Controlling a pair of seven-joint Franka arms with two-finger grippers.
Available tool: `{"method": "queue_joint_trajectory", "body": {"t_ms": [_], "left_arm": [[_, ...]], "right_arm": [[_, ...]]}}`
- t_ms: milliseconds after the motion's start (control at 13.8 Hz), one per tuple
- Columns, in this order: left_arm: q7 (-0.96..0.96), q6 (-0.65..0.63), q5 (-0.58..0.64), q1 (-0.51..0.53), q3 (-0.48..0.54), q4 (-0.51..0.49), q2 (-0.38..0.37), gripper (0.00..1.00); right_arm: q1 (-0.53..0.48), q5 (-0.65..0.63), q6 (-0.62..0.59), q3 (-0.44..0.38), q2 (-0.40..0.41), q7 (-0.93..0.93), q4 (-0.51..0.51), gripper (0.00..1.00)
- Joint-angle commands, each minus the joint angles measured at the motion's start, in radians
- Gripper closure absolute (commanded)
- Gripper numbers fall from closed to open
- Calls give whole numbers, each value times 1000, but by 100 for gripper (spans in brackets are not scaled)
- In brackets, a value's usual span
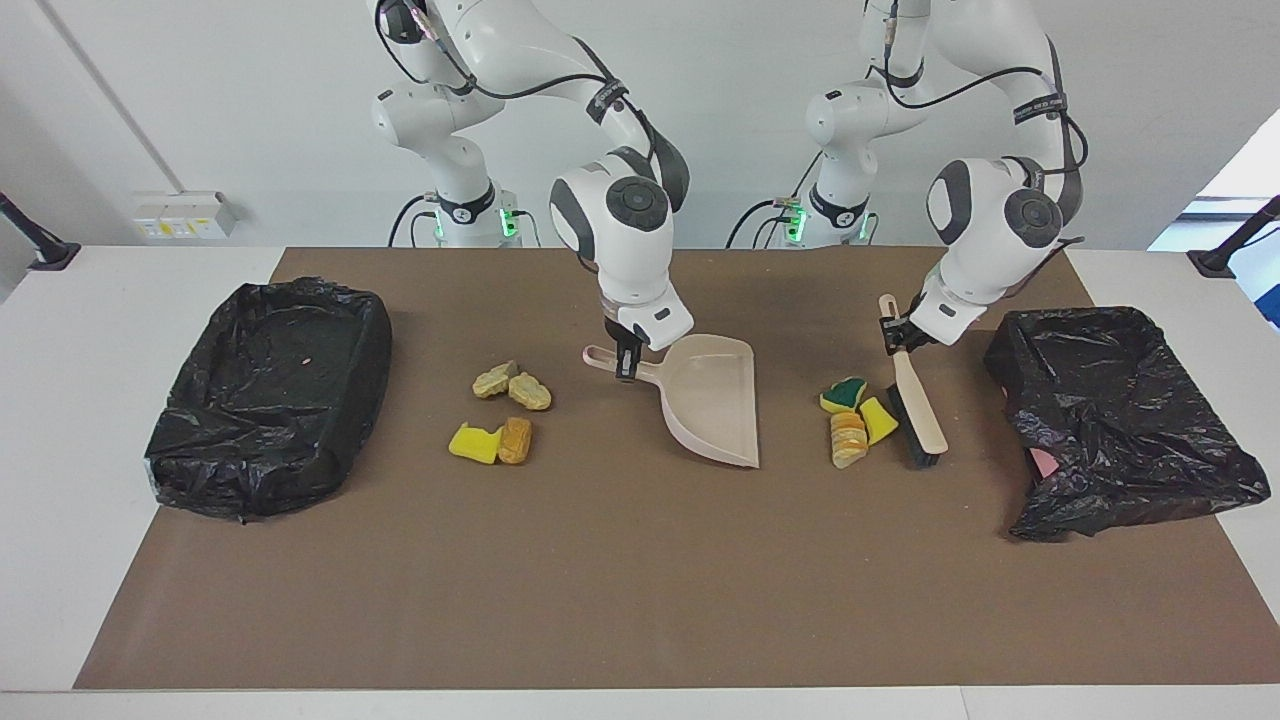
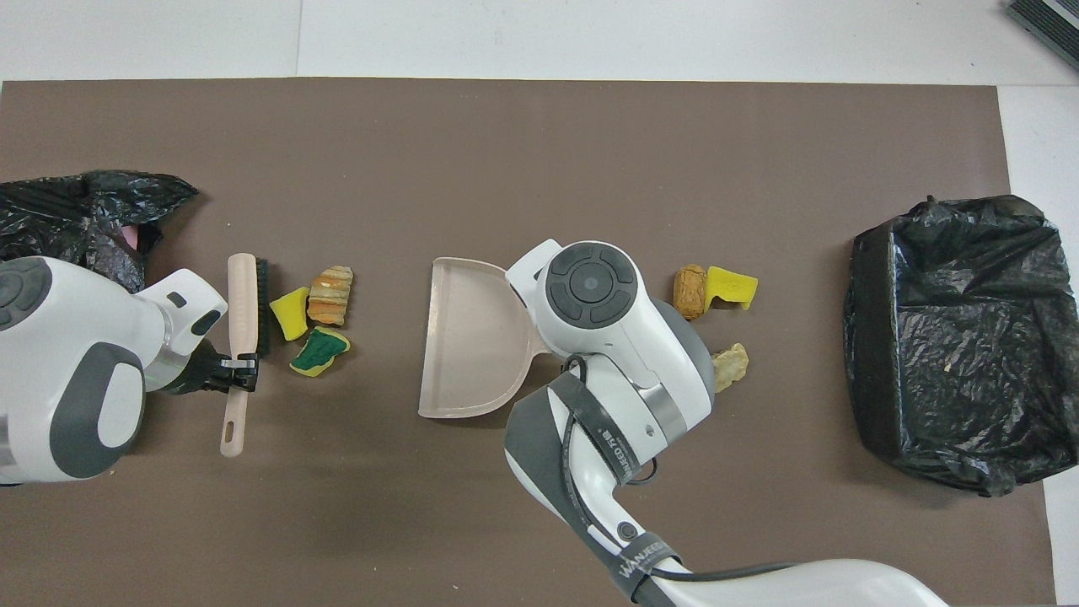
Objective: Sweep and dump trash in bin
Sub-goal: 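Place the dustpan beside the trash with the right gripper, then sweep the trash pieces into the dustpan with the left gripper's brush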
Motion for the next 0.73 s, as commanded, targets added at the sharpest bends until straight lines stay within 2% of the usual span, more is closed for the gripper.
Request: {"method": "queue_joint_trajectory", "body": {"t_ms": [0,290,653], "left_arm": [[1,-9,-7,-52,8,-13,-18,100],[-73,0,-7,-165,8,-48,-43,100],[-189,8,-18,-398,3,-57,-61,100]], "right_arm": [[16,10,44,2,-12,-7,-42,100],[16,8,38,2,-12,-2,-42,100],[16,8,30,2,-13,-2,-42,100]]}}
